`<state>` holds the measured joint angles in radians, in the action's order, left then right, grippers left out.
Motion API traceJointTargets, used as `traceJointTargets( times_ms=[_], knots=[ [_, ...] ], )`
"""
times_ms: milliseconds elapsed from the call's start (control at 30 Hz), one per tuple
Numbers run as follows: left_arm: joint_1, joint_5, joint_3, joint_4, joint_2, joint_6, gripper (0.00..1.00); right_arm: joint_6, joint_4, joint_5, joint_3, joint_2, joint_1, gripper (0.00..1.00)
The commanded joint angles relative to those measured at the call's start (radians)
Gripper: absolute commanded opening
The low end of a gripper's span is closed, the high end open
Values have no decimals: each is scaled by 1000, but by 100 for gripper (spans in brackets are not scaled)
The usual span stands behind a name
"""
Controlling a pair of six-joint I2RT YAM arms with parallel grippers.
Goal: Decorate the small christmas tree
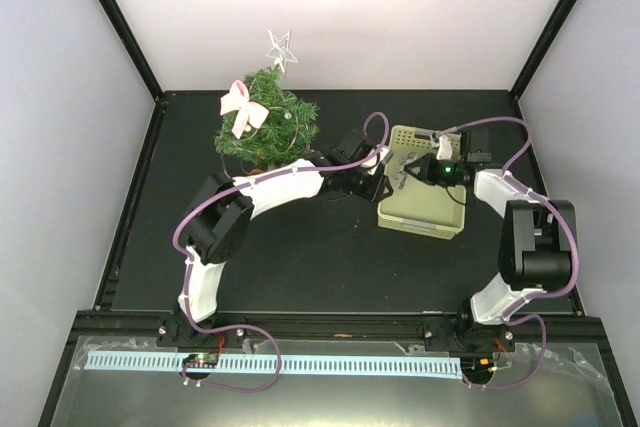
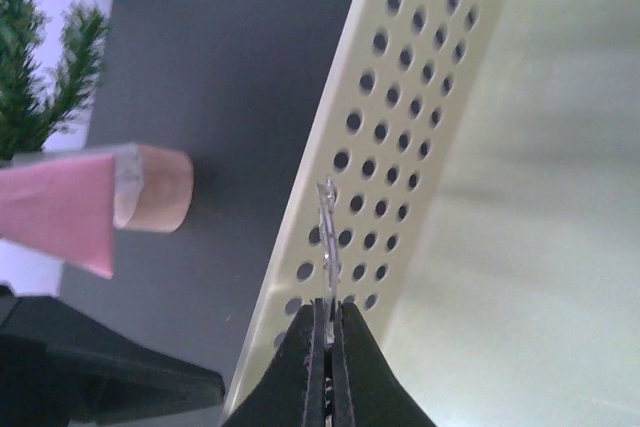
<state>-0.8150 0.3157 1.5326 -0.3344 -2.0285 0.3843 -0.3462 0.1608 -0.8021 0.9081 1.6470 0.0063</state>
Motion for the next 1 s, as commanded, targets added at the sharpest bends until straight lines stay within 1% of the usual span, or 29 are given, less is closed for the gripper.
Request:
traceJointTargets(
  times_ms=[0, 67, 133, 233, 300, 400, 533, 633, 700, 800, 867, 900, 967],
  knots=[
    [-6, 50, 58, 17, 58, 2, 44, 51, 118, 222, 93, -66, -6, 1],
    [-6, 55, 85, 3, 65, -1, 48, 69, 178, 283, 139, -91, -4, 1],
    [-6, 51, 101, -13, 79, -8, 50, 84, 213, 336, 165, -130, 5, 1],
    [-5, 46, 113, -44, 128, -4, 51, 129, 251, 415, 197, -204, 39, 1],
    [-5, 54, 106, -46, 187, 7, 51, 154, 247, 460, 204, -251, 62, 1],
    [-6, 95, 84, -40, 285, 22, 51, 193, 212, 487, 201, -329, 84, 1],
    [-6, 129, 42, -42, 431, 23, 52, 294, 175, 517, 199, -439, 148, 1],
    [-5, 122, 6, -72, 534, 15, 51, 400, 81, 534, 153, -533, 232, 1],
    [-5, 118, -37, -76, 614, 14, 51, 454, -43, 551, 91, -602, 284, 1],
    [-1, 114, -140, -29, 754, 39, 51, 545, -200, 566, -18, -696, 351, 1],
    [5, 103, -191, -28, 844, 58, 51, 711, -282, 555, -81, -744, 413, 1],
    [7, 96, -214, -29, 882, 68, 50, 807, -323, 559, -120, -767, 465, 1],
    [8, 85, -257, -19, 958, 96, 50, 923, -427, 620, -187, -808, 533, 1]
  ],
)
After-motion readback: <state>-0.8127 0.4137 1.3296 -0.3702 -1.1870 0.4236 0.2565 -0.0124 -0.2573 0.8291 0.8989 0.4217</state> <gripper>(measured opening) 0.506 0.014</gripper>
